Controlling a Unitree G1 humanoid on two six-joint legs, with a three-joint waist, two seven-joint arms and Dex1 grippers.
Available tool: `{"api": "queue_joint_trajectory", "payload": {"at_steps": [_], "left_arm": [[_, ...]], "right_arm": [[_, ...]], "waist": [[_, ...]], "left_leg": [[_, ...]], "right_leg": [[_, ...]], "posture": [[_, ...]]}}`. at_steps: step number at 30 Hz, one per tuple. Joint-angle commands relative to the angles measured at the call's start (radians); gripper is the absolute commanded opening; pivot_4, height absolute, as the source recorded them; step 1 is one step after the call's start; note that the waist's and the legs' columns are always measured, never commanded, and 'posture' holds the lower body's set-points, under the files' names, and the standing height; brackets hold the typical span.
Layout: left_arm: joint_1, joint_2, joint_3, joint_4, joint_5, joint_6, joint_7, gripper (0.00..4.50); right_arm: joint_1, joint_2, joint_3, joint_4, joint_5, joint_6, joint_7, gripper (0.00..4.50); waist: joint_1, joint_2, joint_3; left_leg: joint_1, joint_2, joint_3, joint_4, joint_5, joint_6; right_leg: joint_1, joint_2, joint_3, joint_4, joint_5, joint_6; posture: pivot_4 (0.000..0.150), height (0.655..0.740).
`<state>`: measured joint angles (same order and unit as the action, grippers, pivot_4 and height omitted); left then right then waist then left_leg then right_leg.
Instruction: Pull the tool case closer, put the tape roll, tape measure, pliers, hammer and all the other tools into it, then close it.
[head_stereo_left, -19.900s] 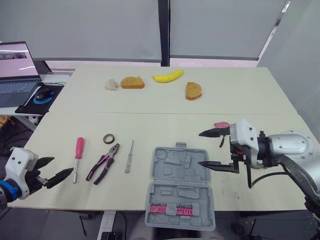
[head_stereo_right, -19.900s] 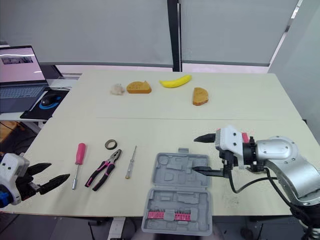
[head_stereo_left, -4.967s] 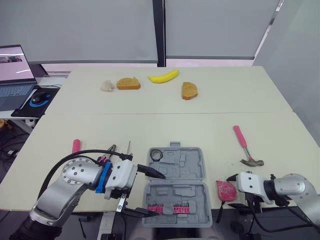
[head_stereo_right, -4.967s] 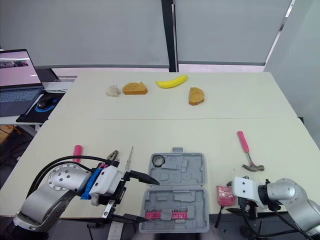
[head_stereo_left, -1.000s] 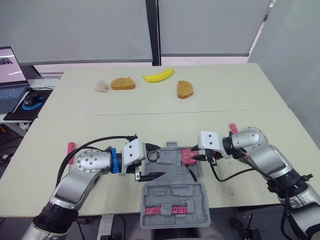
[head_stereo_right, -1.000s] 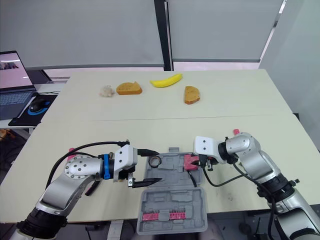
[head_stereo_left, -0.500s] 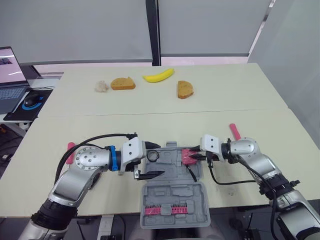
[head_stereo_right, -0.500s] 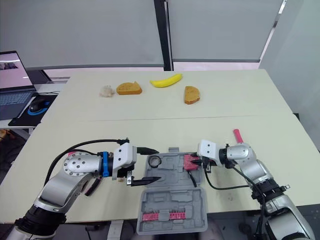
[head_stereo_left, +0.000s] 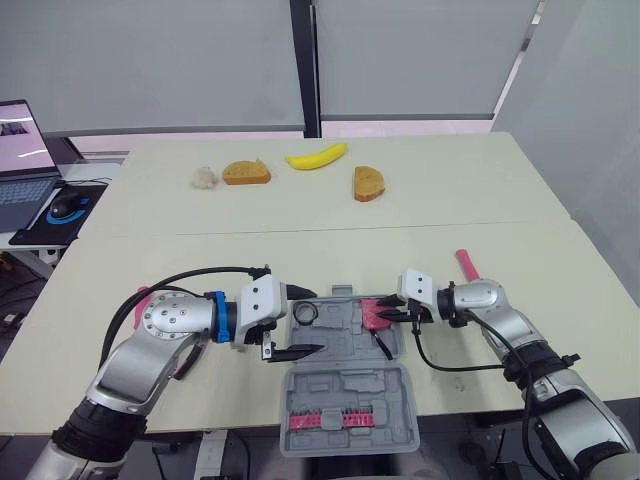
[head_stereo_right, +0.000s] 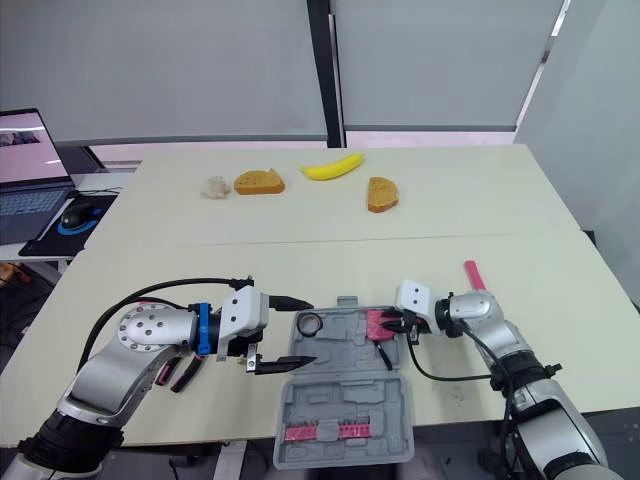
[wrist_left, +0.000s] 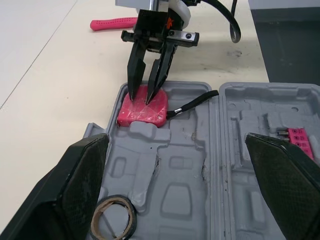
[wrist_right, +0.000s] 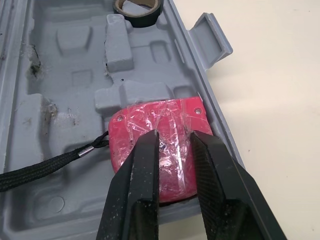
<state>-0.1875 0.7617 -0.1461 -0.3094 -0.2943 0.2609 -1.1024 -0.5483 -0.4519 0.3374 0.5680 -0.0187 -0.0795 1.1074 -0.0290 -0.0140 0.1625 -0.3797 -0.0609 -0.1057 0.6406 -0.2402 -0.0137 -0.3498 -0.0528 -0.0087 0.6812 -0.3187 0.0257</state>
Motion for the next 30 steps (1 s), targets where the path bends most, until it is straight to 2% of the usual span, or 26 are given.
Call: {"api": "queue_joint_trajectory", "payload": {"at_steps": [1,7,11,15,19,22,28,30], "left_arm": [[0.011,0.011,0.042,-0.030,-0.024,0.007,0.006,4.50],[0.028,-0.008,0.090,0.020,-0.032,-0.044,0.015,4.50],[0.043,-0.031,0.166,0.093,-0.057,-0.101,0.032,4.50],[0.075,-0.022,0.261,0.165,-0.081,-0.112,0.047,4.50],[0.120,0.000,0.401,0.270,-0.076,-0.134,0.101,4.50],[0.169,0.004,0.517,0.315,-0.086,-0.131,0.159,4.50],[0.334,-0.001,0.707,0.332,-0.136,-0.056,0.209,4.50],[0.393,-0.003,0.755,0.336,-0.168,-0.007,0.208,4.50]], "right_arm": [[0.027,0.009,0.045,0.071,-0.067,0.006,-0.016,1.01],[0.023,0.021,-0.006,-0.038,-0.024,-0.050,-0.046,1.01],[0.045,0.017,-0.059,-0.267,0.025,0.011,-0.090,1.01],[0.105,-0.044,-0.101,-0.453,0.005,0.066,-0.134,1.01],[0.212,-0.115,-0.206,-0.706,0.046,0.204,-0.191,1.01],[0.319,-0.176,-0.307,-0.876,0.082,0.346,-0.221,1.01],[0.566,-0.223,-0.535,-1.086,0.162,0.549,-0.295,1.01],[0.649,-0.216,-0.600,-1.117,0.161,0.555,-0.326,1.45]], "waist": [[0.000,0.000,-0.002],[0.000,0.000,-0.001],[-0.001,0.002,0.000],[0.001,0.002,0.001],[0.008,0.002,0.000],[0.009,0.002,0.000],[0.015,0.002,0.000],[0.016,0.002,0.000]], "left_leg": [[0.000,0.000,0.000,0.000,0.000,0.000],[-0.001,0.000,0.000,0.000,0.000,0.000],[-0.004,0.000,0.000,0.000,0.000,0.000],[-0.008,0.000,0.000,-0.001,0.000,0.000],[-0.012,0.000,0.000,0.000,-0.001,-0.001],[-0.021,0.000,0.000,0.001,0.000,-0.001],[-0.021,0.000,0.000,0.001,-0.001,-0.001],[-0.021,0.000,0.000,0.000,-0.001,-0.001]], "right_leg": [[0.000,0.000,0.000,0.000,0.000,0.000],[-0.001,0.000,0.000,0.000,0.000,0.000],[-0.004,0.000,0.001,0.001,0.000,0.000],[-0.008,0.000,0.001,0.001,0.000,0.000],[-0.011,-0.001,0.000,-0.001,0.000,0.000],[-0.020,-0.001,0.000,0.001,0.000,0.000],[-0.019,-0.001,0.000,0.000,0.000,0.000],[-0.020,-0.001,0.001,0.000,0.000,0.000]], "posture": [[0.150,0.7361],[0.150,0.7361],[0.150,0.7361],[0.150,0.7361],[0.150,0.7361],[0.150,0.7361],[0.150,0.7361],[0.150,0.7361]]}}
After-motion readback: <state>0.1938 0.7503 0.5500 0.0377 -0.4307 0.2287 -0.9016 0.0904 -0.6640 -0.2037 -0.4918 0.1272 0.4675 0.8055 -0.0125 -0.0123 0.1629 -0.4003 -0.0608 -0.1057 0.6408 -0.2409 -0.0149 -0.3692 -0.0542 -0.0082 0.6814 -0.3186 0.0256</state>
